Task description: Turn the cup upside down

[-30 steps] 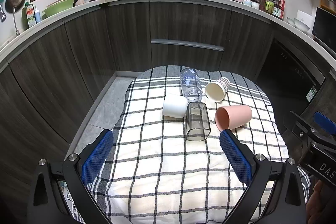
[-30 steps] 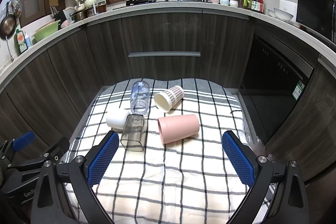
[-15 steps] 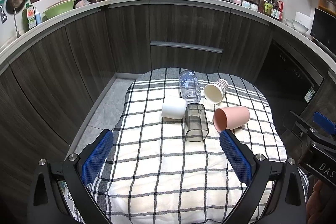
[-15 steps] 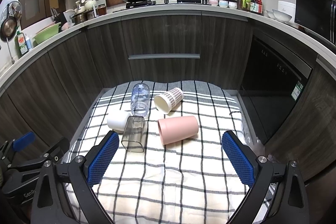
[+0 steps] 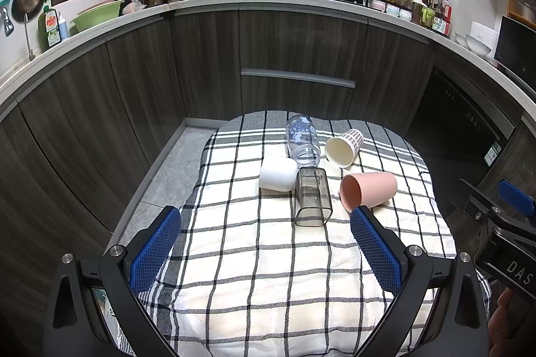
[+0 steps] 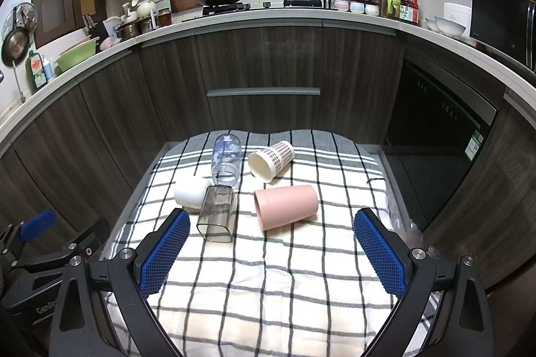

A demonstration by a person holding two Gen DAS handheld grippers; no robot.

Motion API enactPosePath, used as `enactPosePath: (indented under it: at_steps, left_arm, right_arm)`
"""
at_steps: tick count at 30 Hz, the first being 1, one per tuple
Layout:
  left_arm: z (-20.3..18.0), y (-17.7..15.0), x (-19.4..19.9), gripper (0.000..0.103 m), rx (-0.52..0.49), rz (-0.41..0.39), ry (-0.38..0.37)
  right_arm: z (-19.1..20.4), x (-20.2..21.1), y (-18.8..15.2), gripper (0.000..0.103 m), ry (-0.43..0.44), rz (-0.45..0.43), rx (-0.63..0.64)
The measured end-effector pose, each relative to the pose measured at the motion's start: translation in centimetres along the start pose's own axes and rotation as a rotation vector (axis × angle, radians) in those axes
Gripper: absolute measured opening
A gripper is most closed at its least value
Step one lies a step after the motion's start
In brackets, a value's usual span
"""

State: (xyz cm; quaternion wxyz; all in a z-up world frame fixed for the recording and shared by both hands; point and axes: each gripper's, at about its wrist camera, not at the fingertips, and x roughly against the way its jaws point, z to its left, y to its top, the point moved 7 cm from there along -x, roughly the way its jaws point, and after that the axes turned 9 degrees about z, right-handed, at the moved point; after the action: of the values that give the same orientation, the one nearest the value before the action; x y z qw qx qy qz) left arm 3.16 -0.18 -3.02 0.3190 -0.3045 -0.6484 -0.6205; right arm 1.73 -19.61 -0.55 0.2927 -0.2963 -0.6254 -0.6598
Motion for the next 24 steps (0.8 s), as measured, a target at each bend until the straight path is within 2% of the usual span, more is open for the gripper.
enactPosePath:
  at_steps: [24]
  left_arm:
    - [0.02,-0.20,0.16,0.103,0.002,0.002,-0.001]
  right_arm:
    - [-0.02,0.02,-0.06,0.099,0.002,0.002,-0.001]
